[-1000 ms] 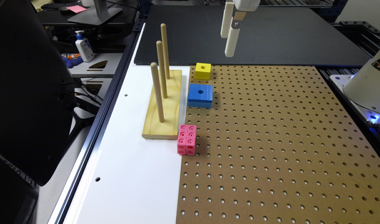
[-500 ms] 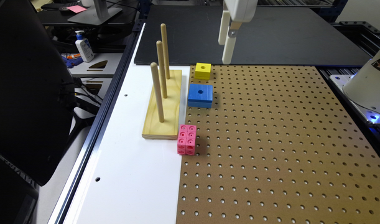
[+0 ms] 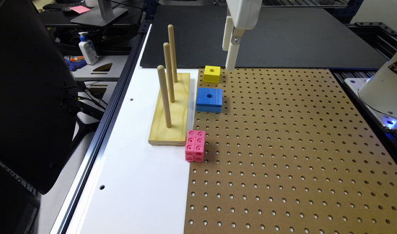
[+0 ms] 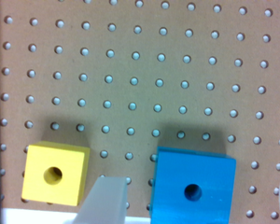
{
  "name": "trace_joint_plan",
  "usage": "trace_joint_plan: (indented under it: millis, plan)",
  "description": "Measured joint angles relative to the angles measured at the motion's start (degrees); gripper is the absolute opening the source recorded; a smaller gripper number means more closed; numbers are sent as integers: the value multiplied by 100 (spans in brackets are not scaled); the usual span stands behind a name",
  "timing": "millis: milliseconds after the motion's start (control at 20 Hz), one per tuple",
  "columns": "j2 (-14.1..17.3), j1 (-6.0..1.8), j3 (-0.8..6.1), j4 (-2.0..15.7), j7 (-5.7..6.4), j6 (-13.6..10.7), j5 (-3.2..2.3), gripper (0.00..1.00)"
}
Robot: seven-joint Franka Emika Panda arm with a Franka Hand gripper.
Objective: Pick up blue block.
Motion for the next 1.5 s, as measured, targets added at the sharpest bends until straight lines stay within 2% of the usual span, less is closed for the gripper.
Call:
trace_joint_plan:
  millis: [200,400,750,1050,1150,1300,1500]
  plan:
    - [166,0,30,154,30,0,0,100]
    - [301,-1,30,184,30,35,0,100]
    - [851,-2,30,187,30,527,0,100]
    - [1028,-2,30,206,30,641,0,100]
    - [1240,-2,32,215,30,860,0,100]
    - [1525,-1,49,359,33,1046,0,100]
    - [1777,0,96,690,58,1030,0,100]
